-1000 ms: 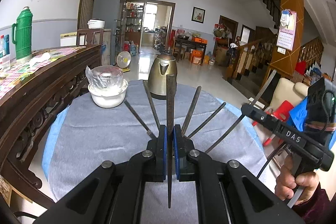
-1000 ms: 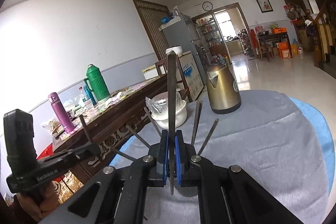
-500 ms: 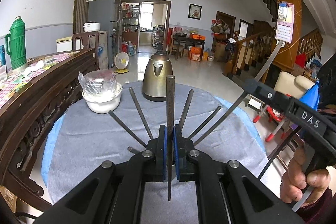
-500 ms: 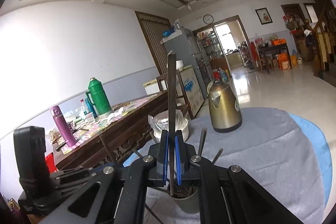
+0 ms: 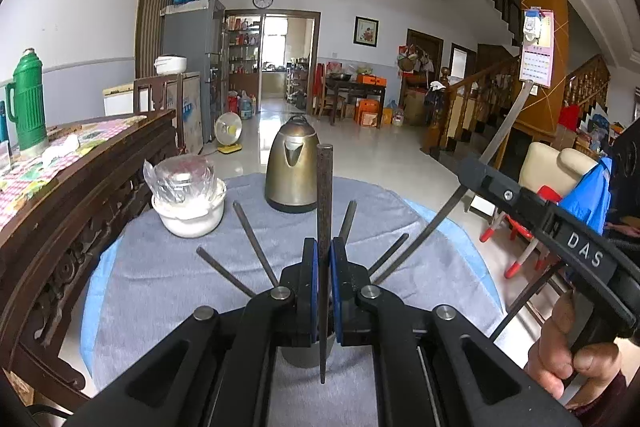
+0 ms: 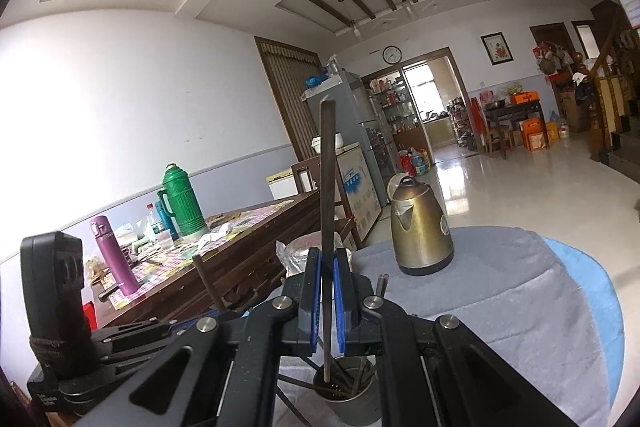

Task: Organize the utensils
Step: 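Raise the stick above the grey holder cup with the right gripper, then lower the stick into the grey holder cup and open the right gripper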

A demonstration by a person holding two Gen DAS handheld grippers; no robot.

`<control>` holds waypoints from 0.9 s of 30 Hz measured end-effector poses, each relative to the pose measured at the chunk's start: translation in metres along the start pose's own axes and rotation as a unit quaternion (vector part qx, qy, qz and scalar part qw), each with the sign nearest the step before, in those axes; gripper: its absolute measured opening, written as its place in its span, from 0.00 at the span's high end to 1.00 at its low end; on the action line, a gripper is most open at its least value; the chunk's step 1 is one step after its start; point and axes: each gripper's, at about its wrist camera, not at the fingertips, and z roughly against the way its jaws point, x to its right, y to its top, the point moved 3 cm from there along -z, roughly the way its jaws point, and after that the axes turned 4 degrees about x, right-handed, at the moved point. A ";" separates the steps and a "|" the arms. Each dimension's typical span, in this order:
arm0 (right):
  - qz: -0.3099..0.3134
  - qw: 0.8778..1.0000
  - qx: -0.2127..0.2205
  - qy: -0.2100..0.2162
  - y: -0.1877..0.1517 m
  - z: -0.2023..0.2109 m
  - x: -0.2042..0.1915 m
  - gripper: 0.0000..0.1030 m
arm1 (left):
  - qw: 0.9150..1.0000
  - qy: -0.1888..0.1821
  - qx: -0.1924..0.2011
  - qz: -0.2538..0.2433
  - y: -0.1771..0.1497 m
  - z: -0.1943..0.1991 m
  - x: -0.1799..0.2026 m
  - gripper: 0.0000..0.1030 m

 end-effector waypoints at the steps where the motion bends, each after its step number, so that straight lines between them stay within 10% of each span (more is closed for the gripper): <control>1: 0.000 1.000 0.001 -0.001 0.000 0.000 0.001 0.94 | 1.000 0.000 0.002 -0.001 0.002 0.000 0.001 0.94; 27: 0.026 0.999 0.013 -0.017 0.006 -0.021 0.000 0.94 | 0.997 0.029 0.067 0.016 0.062 -0.015 -0.012 0.94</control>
